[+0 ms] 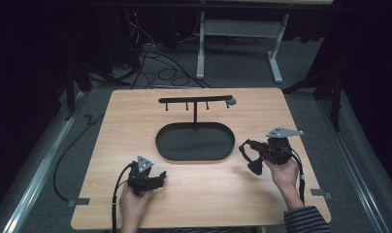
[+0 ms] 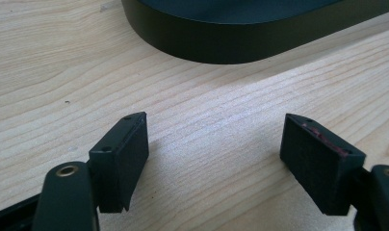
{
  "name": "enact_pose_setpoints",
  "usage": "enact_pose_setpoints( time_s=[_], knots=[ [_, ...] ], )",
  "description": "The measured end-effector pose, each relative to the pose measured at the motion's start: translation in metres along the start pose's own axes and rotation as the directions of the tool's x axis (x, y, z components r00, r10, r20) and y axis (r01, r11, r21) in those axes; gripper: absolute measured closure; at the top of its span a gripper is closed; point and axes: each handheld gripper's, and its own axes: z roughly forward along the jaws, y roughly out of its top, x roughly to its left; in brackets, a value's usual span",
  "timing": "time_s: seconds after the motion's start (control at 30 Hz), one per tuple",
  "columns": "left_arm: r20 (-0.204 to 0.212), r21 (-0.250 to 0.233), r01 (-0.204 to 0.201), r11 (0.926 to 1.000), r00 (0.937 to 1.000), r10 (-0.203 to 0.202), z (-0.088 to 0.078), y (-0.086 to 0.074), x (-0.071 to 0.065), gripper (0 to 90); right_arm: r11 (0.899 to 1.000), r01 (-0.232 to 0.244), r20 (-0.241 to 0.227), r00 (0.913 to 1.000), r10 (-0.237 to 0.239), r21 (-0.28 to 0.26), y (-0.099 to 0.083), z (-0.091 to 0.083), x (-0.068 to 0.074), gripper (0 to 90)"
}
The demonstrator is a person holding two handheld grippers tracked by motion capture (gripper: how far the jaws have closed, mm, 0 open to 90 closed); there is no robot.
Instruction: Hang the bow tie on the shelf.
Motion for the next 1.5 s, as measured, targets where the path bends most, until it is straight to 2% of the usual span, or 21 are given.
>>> enact_pose_setpoints(
  time_s=[0.33, 0.53, 0.83, 1.1, 1.5],
  knots=[
    [0.001, 0.0, 0.0, 1.0, 1.0, 0.0, 0.0, 0.0, 0.0, 25.7, 1.0, 0.007, -0.007, 0.9999, -0.007, 0.001, 0.005, -0.001, 0.002, 90.0],
    [0.002, 0.0, -0.001, 1.0, 1.0, 0.001, 0.0, 0.0, 0.0, 25.5, 1.0, 0.02, -0.008, 0.9998, -0.021, -0.004, 0.015, -0.002, 0.004, 90.0],
    [0.001, 0.0, -0.001, 1.0, 1.0, 0.001, 0.0, 0.0, 0.0, 25.5, 0.999, 0.027, -0.024, 0.9993, -0.027, -0.024, 0.036, 0.004, 0.005, 90.0],
    [0.001, 0.0, -0.001, 1.0, 1.0, 0.001, 0.0, 0.0, 0.0, 25.4, 0.999, 0.02, -0.039, 0.999, -0.021, -0.038, 0.045, 0.011, 0.006, 90.0],
    [0.003, 0.002, -0.002, 1.0, 1.0, 0.002, 0.0, 0.0, 0.0, 25.3, 0.998, 0.048, -0.035, 0.9982, -0.05, -0.044, 0.06, 0.017, 0.009, 90.0]
  ],
)
